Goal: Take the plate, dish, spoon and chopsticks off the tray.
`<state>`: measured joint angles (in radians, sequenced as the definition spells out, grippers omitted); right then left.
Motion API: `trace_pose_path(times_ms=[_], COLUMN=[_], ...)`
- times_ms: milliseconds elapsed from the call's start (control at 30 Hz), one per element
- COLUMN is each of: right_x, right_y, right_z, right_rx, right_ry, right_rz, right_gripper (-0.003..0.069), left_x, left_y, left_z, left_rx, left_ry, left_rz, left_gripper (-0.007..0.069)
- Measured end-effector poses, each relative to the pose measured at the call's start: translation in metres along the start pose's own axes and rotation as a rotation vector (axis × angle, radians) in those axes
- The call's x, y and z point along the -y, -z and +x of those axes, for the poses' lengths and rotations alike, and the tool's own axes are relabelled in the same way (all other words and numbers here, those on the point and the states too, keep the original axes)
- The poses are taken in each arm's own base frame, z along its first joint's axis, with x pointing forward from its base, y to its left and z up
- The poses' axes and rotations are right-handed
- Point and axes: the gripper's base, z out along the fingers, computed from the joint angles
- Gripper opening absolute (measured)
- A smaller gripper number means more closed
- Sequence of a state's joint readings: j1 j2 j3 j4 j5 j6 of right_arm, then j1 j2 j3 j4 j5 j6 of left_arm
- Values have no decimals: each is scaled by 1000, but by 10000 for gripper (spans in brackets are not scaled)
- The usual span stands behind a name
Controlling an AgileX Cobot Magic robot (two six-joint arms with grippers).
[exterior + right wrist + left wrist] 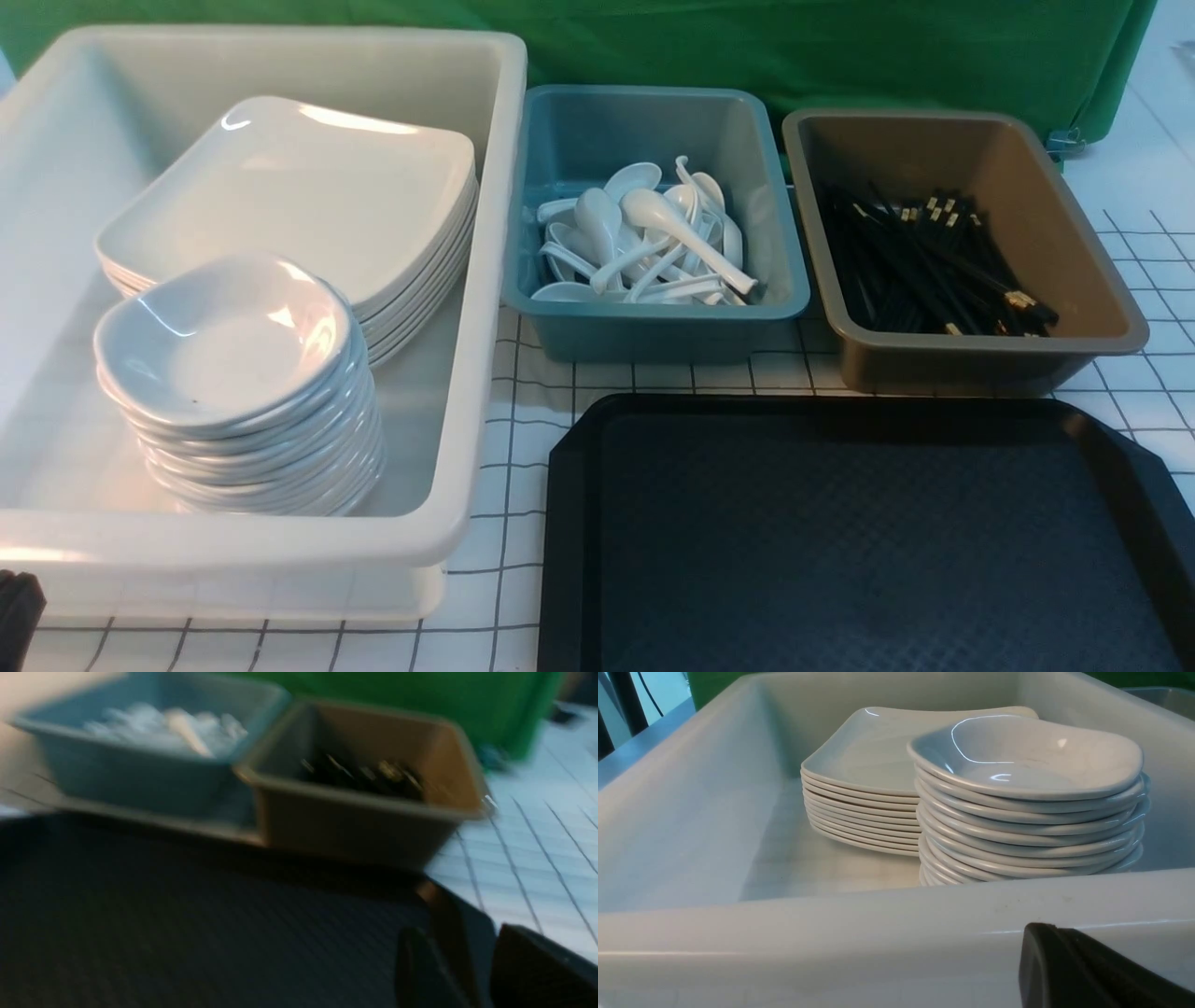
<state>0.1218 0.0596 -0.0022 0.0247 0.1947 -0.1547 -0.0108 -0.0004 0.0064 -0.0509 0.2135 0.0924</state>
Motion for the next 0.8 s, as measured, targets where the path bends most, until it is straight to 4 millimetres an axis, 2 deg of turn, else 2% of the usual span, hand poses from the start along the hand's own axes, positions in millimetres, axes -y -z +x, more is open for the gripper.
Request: trace_pose_path(times_ms=[133,800], right_x=[5,5], right_y=[4,4], right_z=[6,7], right_rx=[-8,-15], right_ry=[-18,-40], right_rz=[96,104], right_gripper=[240,240], left_x=[0,0], left_y=[0,0], left_z=[0,0], left_rx=[0,0], left_ry=[-4,-23], left_rz=[-1,-4], left_gripper=[4,4])
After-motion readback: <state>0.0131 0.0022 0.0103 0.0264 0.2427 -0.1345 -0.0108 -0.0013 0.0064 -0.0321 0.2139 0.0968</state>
